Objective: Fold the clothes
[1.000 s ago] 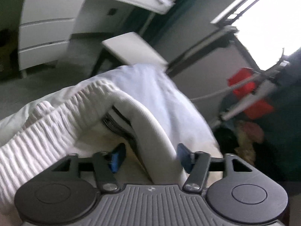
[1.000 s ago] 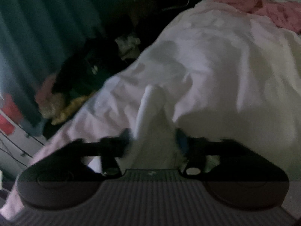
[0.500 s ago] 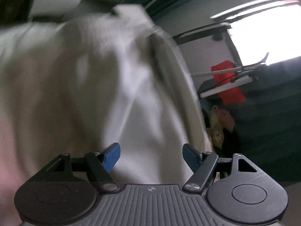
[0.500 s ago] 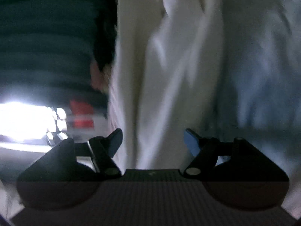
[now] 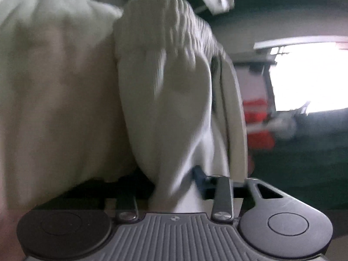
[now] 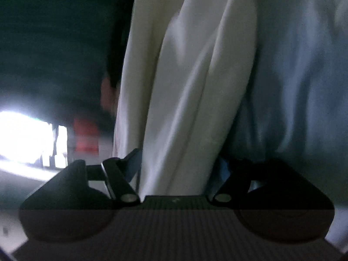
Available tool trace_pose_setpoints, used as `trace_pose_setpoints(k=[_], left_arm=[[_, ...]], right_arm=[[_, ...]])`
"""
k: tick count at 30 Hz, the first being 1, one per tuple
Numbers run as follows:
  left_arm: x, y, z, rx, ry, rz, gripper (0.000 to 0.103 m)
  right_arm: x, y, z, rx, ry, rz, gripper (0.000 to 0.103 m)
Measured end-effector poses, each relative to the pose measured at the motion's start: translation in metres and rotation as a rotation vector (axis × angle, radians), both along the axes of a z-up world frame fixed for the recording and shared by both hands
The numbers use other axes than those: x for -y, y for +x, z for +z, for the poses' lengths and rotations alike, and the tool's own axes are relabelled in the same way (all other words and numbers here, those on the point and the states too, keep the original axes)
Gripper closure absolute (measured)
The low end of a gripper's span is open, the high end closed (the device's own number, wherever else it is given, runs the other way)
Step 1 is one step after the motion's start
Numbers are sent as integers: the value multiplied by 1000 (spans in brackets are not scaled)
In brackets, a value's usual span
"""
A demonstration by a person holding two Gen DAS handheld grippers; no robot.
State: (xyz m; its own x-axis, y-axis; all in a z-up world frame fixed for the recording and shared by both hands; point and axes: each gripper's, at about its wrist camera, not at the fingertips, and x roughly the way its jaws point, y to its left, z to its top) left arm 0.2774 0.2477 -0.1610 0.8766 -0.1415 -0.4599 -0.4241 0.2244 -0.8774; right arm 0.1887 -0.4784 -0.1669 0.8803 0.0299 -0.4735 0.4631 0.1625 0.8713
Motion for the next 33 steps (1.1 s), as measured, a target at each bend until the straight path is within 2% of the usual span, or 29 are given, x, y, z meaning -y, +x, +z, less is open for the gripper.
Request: trace_pose_setpoints(k=[1,3,7,8,9,10,11,13,17,20,23,24,29,33], left_arm=[[0,4,1,9,12,4,84],[2,13,3,24,43,7,88],[8,22,34,95,243,-23,92],[10,19,39,112,263,-20,92],[11,16,44,129,279,-16,92],[10,12,48,137,269,-8,93],[9,6,50,139,258,0,93],[8,-4,56,139,246,15,94],[0,-35,69,127,228,54,94],[-8,-67,82,122,196,101,94],[-20,-110,89,121,99,138,94],[-24,-121,92,120,95,140,94],[-41,-175,110,119,105,135,94],[-40,-198,117,41,216,85,93]], right_arm=[[11,2,-4,14,0,-40,30],[25,10,-8,34,-16,-91,29],[41,31,-5,63,-81,-140,29],[42,32,-3,59,-100,-156,38],[44,32,-1,54,-117,-172,53],[48,29,-2,41,-107,-188,64],[53,26,-4,28,-96,-203,84],[61,17,-9,44,-44,-197,86],[59,1,3,42,-100,-135,88],[58,-14,18,38,-103,-85,88],[68,-43,30,35,-103,-52,88],[70,-53,32,34,-90,-47,88],[68,-107,40,-7,-48,-18,88],[71,-125,35,-134,-61,10,85]])
